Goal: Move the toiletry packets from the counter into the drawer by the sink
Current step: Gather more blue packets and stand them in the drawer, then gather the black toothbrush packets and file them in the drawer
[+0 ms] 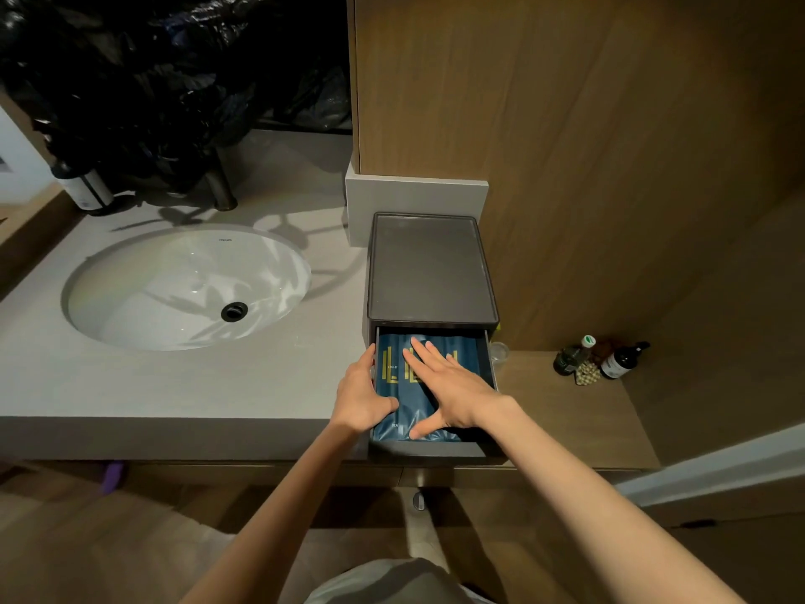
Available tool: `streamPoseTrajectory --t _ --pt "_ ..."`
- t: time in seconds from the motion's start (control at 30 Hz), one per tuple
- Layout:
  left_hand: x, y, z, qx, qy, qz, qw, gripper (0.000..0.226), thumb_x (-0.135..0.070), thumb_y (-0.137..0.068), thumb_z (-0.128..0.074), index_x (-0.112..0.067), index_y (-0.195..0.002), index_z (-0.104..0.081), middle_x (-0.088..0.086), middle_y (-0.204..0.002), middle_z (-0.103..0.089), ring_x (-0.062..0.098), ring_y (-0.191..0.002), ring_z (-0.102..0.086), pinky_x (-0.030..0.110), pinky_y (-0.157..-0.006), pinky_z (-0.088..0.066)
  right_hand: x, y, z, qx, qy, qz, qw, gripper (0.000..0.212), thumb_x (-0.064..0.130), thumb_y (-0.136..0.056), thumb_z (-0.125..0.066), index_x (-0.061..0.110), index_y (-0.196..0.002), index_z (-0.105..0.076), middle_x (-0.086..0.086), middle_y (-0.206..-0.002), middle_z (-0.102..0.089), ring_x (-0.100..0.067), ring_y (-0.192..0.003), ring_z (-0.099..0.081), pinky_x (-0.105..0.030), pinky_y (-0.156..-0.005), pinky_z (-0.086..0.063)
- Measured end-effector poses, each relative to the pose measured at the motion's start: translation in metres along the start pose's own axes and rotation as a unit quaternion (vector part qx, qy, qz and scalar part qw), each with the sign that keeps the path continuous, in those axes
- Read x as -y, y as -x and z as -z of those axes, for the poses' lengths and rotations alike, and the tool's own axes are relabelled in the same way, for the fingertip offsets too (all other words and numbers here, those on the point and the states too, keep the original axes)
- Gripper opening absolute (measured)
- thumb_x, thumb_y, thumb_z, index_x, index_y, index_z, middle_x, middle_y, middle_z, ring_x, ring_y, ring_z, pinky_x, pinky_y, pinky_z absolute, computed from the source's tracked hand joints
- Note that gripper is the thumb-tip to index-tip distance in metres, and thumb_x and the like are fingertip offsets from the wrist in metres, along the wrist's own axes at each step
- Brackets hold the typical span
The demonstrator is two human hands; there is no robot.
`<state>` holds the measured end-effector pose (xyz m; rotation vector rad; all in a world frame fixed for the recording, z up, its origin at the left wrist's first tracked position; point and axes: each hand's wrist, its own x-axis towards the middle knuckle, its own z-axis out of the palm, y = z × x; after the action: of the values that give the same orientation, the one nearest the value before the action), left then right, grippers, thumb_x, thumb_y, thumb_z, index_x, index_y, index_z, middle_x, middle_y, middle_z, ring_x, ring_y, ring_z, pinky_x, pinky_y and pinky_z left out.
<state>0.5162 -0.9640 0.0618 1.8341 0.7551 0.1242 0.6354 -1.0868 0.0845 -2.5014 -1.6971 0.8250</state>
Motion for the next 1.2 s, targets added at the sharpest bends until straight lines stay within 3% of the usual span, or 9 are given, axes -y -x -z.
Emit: streamPoseTrajectory --t 0.17,0.33,0.53,0.63,0.73,0.87,1.03,1.13,1.2 --pt "0.003 -0.001 -0.001 -0.004 0.001 0.002 1.000 0.096 -0.012 -0.053 -0.074 -0.024 -0.141 -0.037 0.002 -0.123 -0.060 0.022 -0.106 -0.063 0.046 -0.089 -0.055 -0.005 0.000 0.007 0.009 0.010 0.008 1.000 0.125 0.051 -0.069 -0.077 0.020 -0.152 0.011 0.001 -0.159 0.022 -0.017 -0.146 0.019 -0.041 -0.121 0.002" --pt "-0.004 0.003 0.000 -0.004 -0.016 0.002 1.000 0.089 0.003 -0.063 -0.075 -0.019 -0.142 -0.037 0.005 -0.122 -0.060 0.023 -0.106 -0.062 0.044 -0.088 -0.055 -0.008 0.000 0.005 0.013 0.000 0.021 1.000 0.124 0.053 -0.070 -0.076 0.020 -0.152 0.011 0.000 -0.158 0.024 -0.018 -0.146 0.021 -0.040 -0.120 0.003" --pt "-0.005 0.005 0.000 -0.017 -0.049 0.020 0.998 0.096 0.000 -0.066 -0.075 -0.016 -0.148 -0.029 0.010 -0.132 -0.055 0.026 -0.114 -0.058 0.040 -0.094 -0.052 -0.008 -0.001 -0.002 -0.006 -0.007 0.022 1.000 0.123 0.060 -0.070 -0.071 0.020 -0.153 0.010 0.000 -0.158 0.023 -0.019 -0.146 0.021 -0.045 -0.121 0.003" --pt "-0.009 0.012 0.000 -0.030 -0.056 0.019 0.998 0.087 0.003 -0.071 -0.074 -0.014 -0.146 -0.034 0.007 -0.133 -0.057 0.024 -0.113 -0.060 0.031 -0.093 -0.050 -0.007 0.001 -0.003 -0.010 -0.008 0.017 1.000 0.119 0.062 -0.072 -0.069 0.020 -0.153 0.007 0.000 -0.160 0.020 -0.020 -0.147 0.018 -0.042 -0.121 0.002" --pt "-0.012 0.021 0.003 -0.050 -0.040 0.030 0.997 0.075 0.000 -0.077 -0.071 -0.017 -0.143 -0.040 0.004 -0.133 -0.057 0.017 -0.094 -0.066 0.024 -0.084 -0.050 -0.006 0.009 0.005 -0.022 -0.021 0.014 0.999 0.097 0.054 -0.082 -0.064 0.021 -0.154 -0.007 0.002 -0.162 0.005 -0.022 -0.150 0.000 -0.044 -0.121 -0.012" --pt "-0.022 0.043 0.018 -0.096 -0.002 0.035 0.995 0.055 -0.015 -0.087 -0.064 -0.020 -0.139 -0.046 0.002 -0.124 -0.062 0.010 -0.085 -0.065 0.023 -0.082 -0.051 0.000 0.029 0.026 -0.112 -0.064 0.018 0.992 0.059 0.041 -0.091 -0.058 0.028 -0.145 -0.038 0.004 -0.151 -0.040 -0.021 -0.137 -0.040 -0.046 -0.108 -0.039" --pt "-0.037 0.093 0.059 -0.148 0.075 -0.022 0.986 0.039 -0.017 -0.093 -0.057 -0.022 -0.132 -0.052 -0.004 -0.116 -0.065 0.002 -0.098 -0.062 0.008 -0.077 -0.049 0.020 0.055 0.044 -0.221 -0.216 0.062 0.949 0.042 0.032 -0.092 -0.059 0.034 -0.133 -0.053 0.012 -0.128 -0.060 -0.006 -0.116 -0.055 -0.028 -0.099 -0.045" --pt "-0.027 0.128 0.085 -0.188 0.179 -0.008 0.966 0.032 -0.015 -0.094 -0.054 -0.022 -0.126 -0.056 -0.004 -0.113 -0.068 0.010 -0.097 -0.066 0.019 -0.086 -0.051 0.049 0.065 0.044 -0.256 -0.320 0.076 0.909 0.035 0.022 -0.093 -0.059 0.028 -0.127 -0.059 0.015 -0.112 -0.067 0.005 -0.099 -0.060 -0.011 -0.086 -0.045" --pt "-0.012 0.149 0.099 -0.235 0.231 0.010 0.944 0.029 -0.013 -0.095 -0.053 -0.019 -0.122 -0.059 -0.001 -0.110 -0.070 0.012 -0.092 -0.066 0.022 -0.082 -0.051 0.071 0.066 0.036 -0.252 -0.366 0.082 0.892 0.032 0.018 -0.093 -0.059 0.025 -0.124 -0.061 0.012 -0.108 -0.069 0.004 -0.099 -0.062 -0.009 -0.085 -0.047"
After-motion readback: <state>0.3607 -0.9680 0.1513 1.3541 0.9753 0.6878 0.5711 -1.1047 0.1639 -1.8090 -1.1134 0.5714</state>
